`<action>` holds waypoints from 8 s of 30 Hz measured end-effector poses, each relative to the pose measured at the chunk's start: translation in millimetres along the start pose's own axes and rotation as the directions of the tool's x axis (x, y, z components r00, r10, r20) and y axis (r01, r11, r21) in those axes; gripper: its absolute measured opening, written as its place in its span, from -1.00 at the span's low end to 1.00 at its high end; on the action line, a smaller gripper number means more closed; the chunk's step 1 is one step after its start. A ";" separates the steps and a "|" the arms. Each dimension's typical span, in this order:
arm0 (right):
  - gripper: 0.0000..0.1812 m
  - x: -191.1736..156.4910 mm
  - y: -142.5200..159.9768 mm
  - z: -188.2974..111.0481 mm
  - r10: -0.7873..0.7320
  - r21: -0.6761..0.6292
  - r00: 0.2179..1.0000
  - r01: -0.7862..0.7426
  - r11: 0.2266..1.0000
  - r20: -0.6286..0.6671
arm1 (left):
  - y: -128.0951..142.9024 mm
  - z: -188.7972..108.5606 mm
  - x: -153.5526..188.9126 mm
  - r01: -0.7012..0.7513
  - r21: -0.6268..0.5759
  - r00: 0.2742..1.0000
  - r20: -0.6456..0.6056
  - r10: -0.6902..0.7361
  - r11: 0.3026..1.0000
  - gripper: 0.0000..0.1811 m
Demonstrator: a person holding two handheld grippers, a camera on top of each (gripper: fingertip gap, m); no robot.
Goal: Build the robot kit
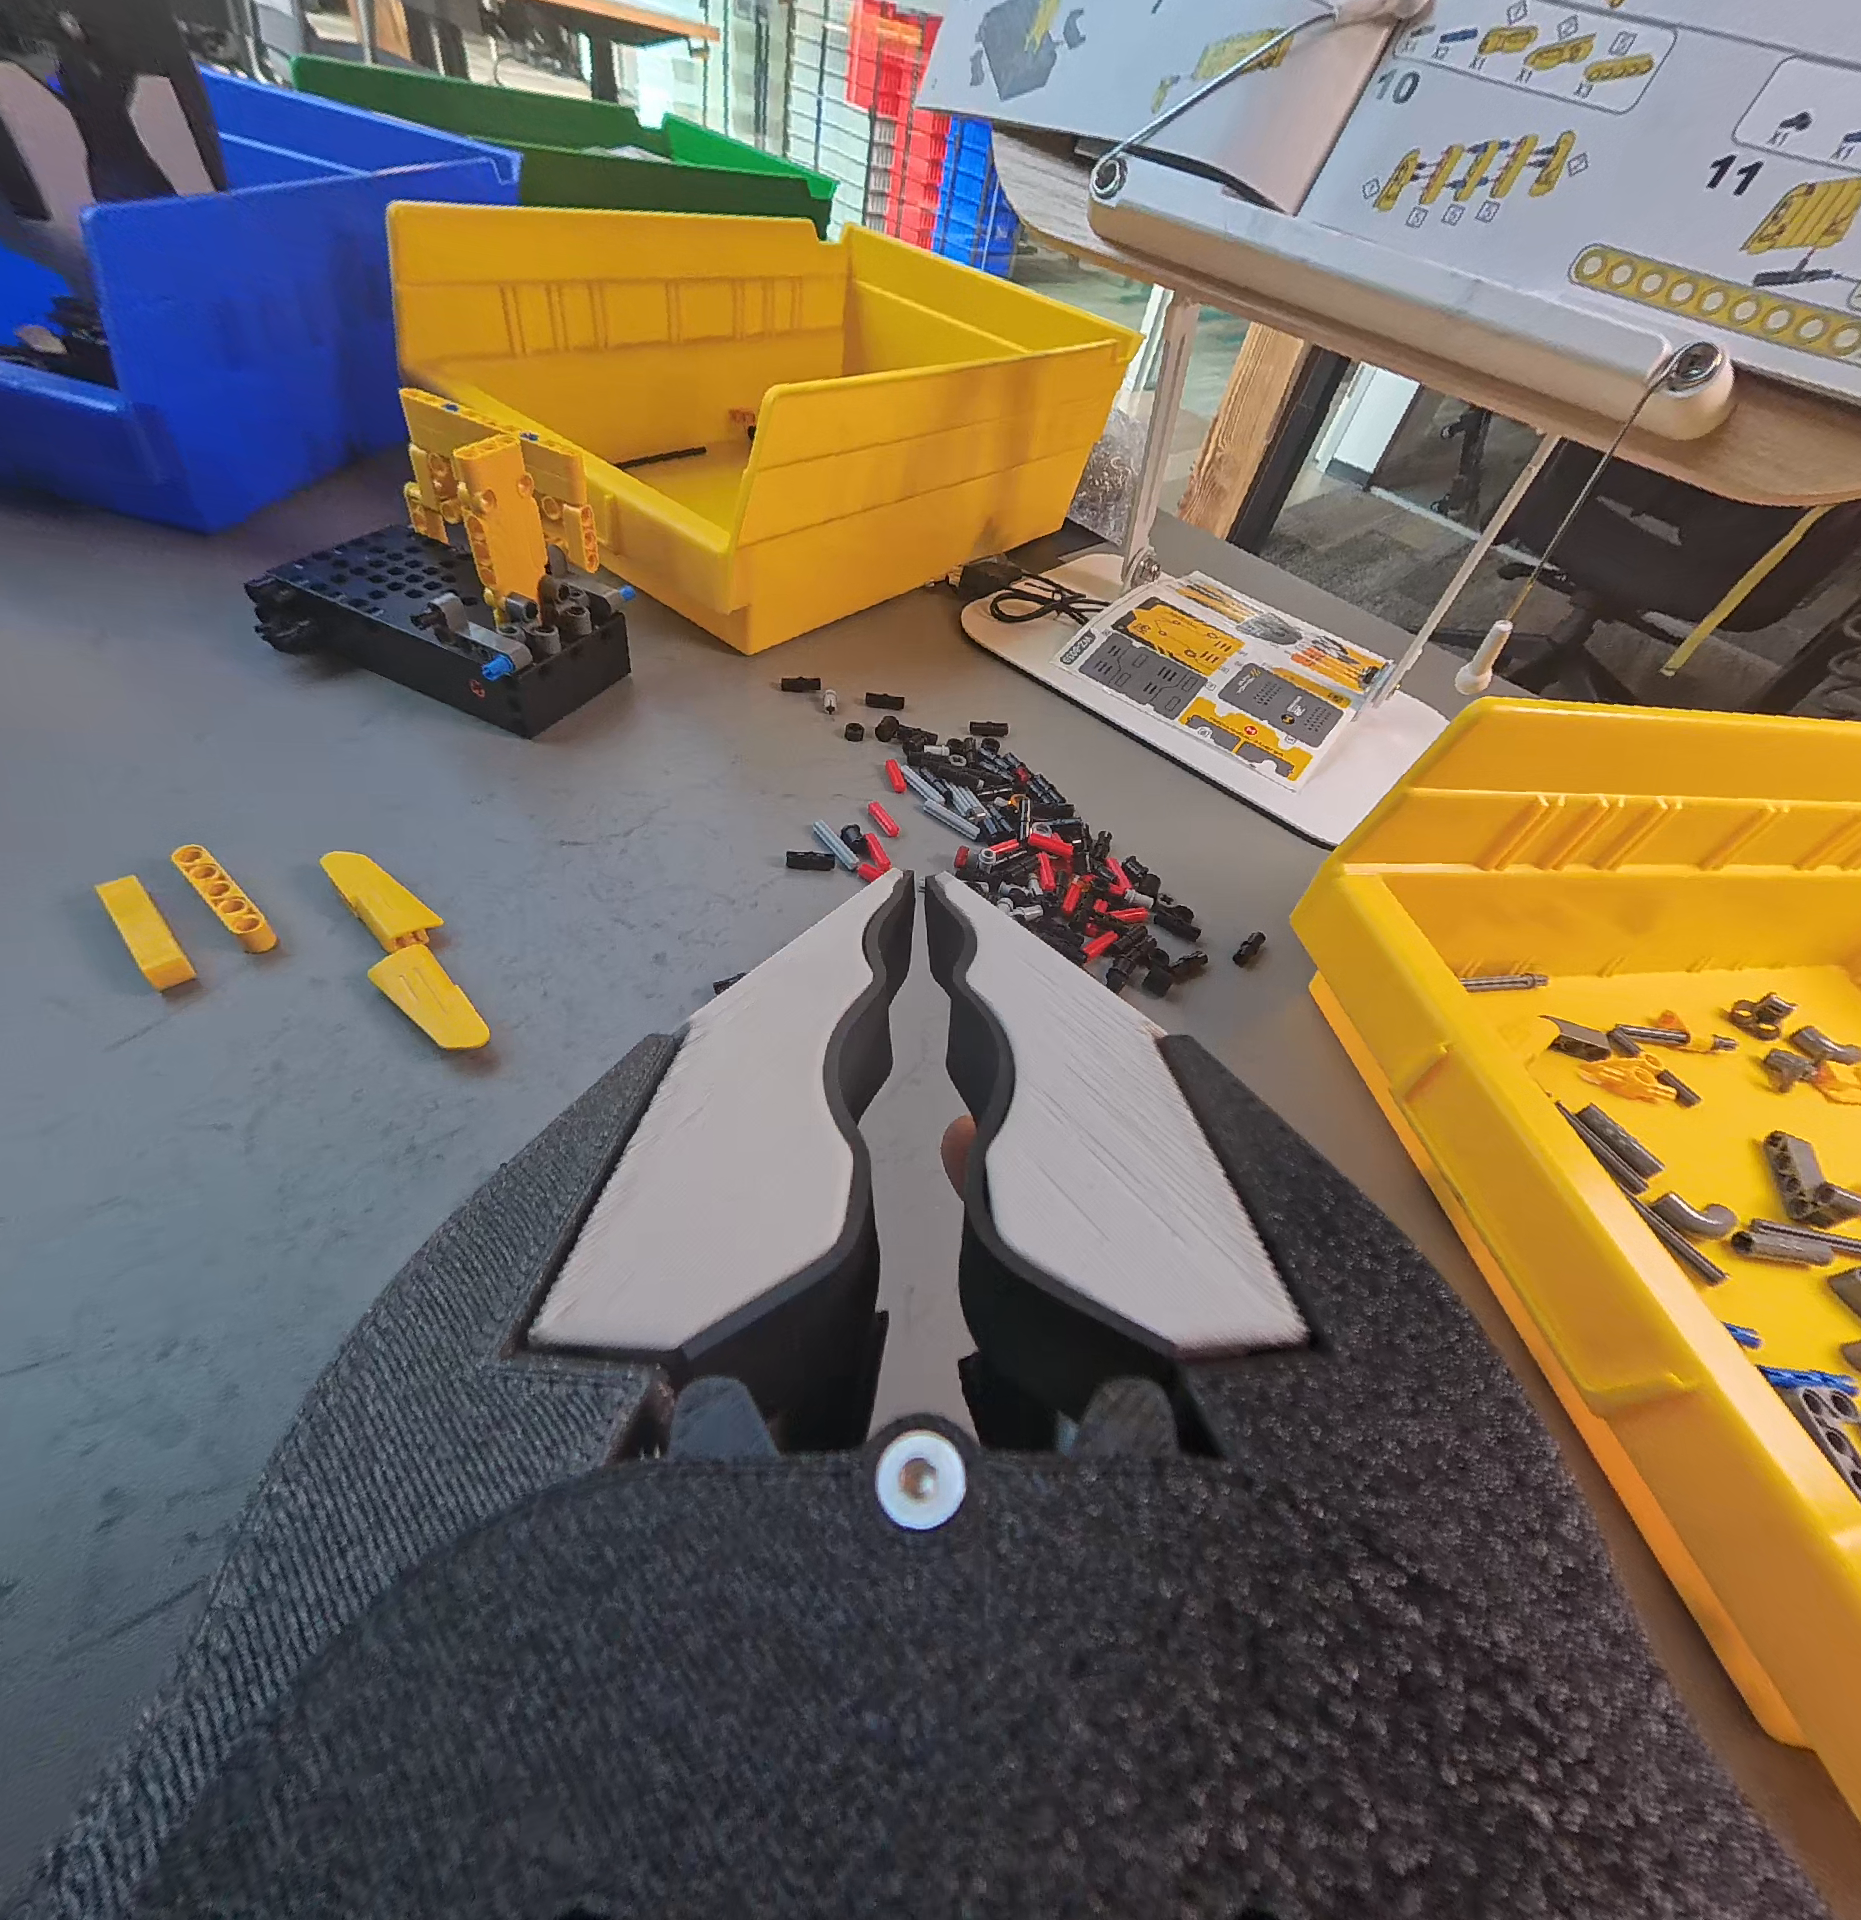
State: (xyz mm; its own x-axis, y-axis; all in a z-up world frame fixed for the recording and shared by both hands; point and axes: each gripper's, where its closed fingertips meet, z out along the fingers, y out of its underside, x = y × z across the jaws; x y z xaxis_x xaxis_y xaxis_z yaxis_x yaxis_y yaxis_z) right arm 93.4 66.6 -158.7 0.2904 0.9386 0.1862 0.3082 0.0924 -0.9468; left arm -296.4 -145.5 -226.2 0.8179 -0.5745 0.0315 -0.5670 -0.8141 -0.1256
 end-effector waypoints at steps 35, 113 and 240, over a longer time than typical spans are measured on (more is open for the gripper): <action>-0.98 -5.1 -7.3 -6.1 -0.007 0.028 1.000 0.007 1.000 0.022 | -111.5 -84.6 144.6 -0.256 0.320 0.967 0.085 0.241 0.912 -0.93; -0.87 -122.4 55.2 25.1 -0.068 -0.349 0.716 0.419 0.838 0.695 | -243.8 52.3 208.4 -0.215 0.587 0.959 -0.024 0.283 0.780 -0.85; -0.58 -107.7 48.4 35.8 -0.089 -0.340 0.805 0.345 0.875 0.587 | -230.9 34.8 167.0 0.464 0.501 0.836 -0.521 -0.174 0.730 -0.97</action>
State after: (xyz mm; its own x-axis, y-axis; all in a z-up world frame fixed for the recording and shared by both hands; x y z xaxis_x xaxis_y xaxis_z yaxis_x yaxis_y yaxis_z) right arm 44.6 -18.2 -234.0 -0.3257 0.9421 0.0801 0.6779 0.2918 -0.6748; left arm -25.5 -50.5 -226.4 0.7314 -0.3826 0.5645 0.0147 -0.8188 -0.5739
